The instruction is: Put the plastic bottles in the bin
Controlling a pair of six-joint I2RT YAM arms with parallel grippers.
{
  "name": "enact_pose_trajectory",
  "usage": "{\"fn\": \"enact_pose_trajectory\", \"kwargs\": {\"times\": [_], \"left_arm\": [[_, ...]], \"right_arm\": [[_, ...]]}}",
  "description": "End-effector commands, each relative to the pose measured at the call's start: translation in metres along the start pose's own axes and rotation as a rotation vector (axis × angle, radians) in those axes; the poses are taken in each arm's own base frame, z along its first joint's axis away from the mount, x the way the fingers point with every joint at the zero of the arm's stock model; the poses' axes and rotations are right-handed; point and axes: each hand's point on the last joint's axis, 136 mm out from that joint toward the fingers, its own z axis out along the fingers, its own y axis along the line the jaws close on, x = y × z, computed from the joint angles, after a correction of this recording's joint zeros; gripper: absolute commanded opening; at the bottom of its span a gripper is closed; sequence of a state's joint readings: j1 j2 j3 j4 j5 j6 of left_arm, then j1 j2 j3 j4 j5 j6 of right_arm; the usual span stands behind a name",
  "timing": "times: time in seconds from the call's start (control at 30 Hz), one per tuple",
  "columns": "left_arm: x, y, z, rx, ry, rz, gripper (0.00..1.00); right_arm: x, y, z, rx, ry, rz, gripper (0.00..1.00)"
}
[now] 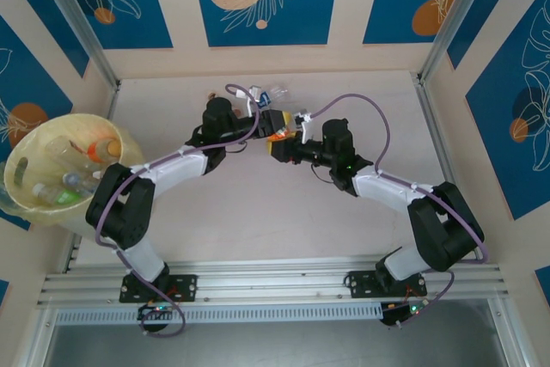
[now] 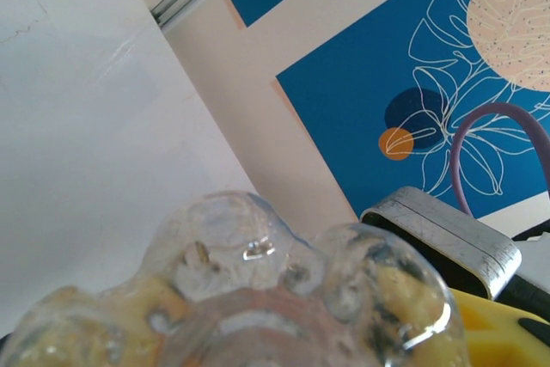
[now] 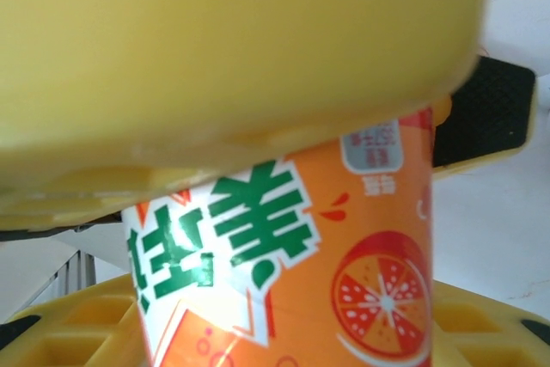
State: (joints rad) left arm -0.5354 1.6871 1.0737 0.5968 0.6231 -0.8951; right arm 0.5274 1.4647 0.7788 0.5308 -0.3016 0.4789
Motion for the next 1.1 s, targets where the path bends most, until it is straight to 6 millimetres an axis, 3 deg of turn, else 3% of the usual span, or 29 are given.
{"fn": "enact_pose_trajectory", "kwargs": {"times": [0.0, 0.17, 0.3, 0.5, 0.7, 0.87, 0.97, 1.07], "left_arm": [[-0.003, -0.017, -0.009, 0.024, -0.002, 0.101, 0.38], [-0.023, -0.016, -0.026, -0.026, -0.047, 0.094, 0.34], [-0.032, -0.017, -0.04, -0.063, -0.07, 0.118, 0.31], [-0.053, -0.027, -0.077, -0.171, -0.114, 0.177, 0.31], [-0.079, -0.061, -0.143, -0.459, -0.174, 0.365, 0.34], [-0.104, -0.061, -0.224, -0.883, -0.248, 0.485, 0.3], [-0.117, -0.064, -0.271, -1.072, -0.299, 0.501, 0.3], [-0.125, -0.079, -0.307, -1.164, -0.359, 0.509, 0.3]], "right_arm": [[-0.02, 0.034, -0.005, -0.151, -0.015, -0.046, 0.61], [-0.016, 0.04, -0.021, -0.126, 0.03, -0.162, 0.87], [-0.018, 0.04, -0.039, -0.076, 0.04, -0.227, 0.95], [-0.043, 0.032, -0.069, 0.075, -0.066, -0.311, 0.99], [-0.06, -0.009, -0.086, 0.312, -0.186, -0.279, 0.99], [-0.067, -0.055, -0.097, 0.516, -0.25, -0.158, 0.99], [-0.066, -0.064, -0.094, 0.522, -0.245, -0.124, 0.99], [-0.065, -0.069, -0.088, 0.528, -0.218, -0.112, 0.99]]}}
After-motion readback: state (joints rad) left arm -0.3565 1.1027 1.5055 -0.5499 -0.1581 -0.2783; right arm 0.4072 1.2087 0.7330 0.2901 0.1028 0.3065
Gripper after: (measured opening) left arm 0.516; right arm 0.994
